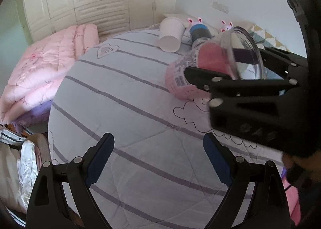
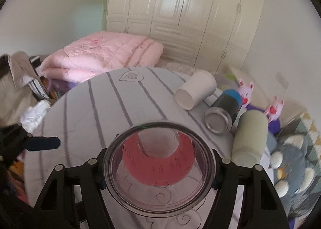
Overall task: Flip cup upright
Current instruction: 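Rotate the jar with the right tool until its open rim faces up, then lower the upright jar onto the cover and open the right tool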
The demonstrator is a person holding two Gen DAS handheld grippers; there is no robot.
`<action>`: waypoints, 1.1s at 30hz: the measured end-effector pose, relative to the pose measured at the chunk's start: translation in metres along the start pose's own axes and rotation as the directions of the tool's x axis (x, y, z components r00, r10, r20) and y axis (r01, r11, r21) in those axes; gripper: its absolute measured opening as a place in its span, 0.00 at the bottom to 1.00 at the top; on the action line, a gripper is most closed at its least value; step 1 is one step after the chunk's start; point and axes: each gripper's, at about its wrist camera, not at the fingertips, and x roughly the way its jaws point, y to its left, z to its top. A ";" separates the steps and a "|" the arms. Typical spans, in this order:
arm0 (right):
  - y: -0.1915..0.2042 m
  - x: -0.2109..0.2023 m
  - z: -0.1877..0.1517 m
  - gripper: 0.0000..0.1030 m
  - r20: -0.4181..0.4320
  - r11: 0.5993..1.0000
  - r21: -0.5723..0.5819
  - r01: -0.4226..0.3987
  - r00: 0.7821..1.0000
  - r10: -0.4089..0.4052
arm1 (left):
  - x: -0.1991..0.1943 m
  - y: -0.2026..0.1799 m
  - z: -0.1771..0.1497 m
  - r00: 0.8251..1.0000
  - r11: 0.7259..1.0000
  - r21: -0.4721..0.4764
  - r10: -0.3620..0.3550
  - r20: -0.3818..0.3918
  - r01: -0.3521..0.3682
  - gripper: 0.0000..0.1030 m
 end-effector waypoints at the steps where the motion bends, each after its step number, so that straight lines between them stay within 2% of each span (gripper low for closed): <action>1: -0.004 -0.002 0.003 0.69 -0.026 1.000 0.020 -0.018 0.999 0.018 | 0.001 0.002 0.001 1.000 1.000 -0.001 -0.001 0.003 0.001 0.89; 5: -0.010 -0.015 0.009 0.69 -0.075 0.994 0.068 -0.080 0.994 0.085 | 0.002 -0.001 -0.001 1.000 1.000 -0.005 -0.003 0.002 0.003 0.89; 9: -0.008 -0.002 0.008 0.69 -0.116 0.993 0.069 -0.091 0.988 0.098 | 0.006 -0.002 -0.002 1.000 1.000 -0.012 -0.007 -0.020 0.007 0.89; 21: -0.008 0.009 0.006 0.69 -0.046 0.990 0.106 -0.088 0.995 0.093 | 0.010 0.004 0.004 1.000 0.999 -0.041 0.008 -0.012 -0.008 0.89; 24: -0.007 0.004 0.005 0.71 -0.039 0.989 0.108 -0.100 0.994 0.104 | 0.010 0.002 0.002 1.000 0.999 -0.034 0.010 -0.015 -0.010 0.89; 25: -0.008 0.002 0.004 0.77 -0.031 0.988 0.108 -0.108 0.993 0.112 | 0.010 0.001 0.001 1.000 0.999 -0.035 0.006 -0.017 -0.007 0.89; 26: -0.008 0.000 0.003 0.78 -0.023 0.987 0.113 -0.111 0.993 0.114 | 0.010 0.001 0.002 1.000 0.999 -0.035 0.005 -0.016 -0.005 0.89; 33: -0.020 -0.023 -0.006 0.78 0.027 0.977 0.179 -0.115 0.993 0.112 | -0.009 -0.006 0.004 1.000 1.000 -0.018 0.018 0.020 -0.018 0.89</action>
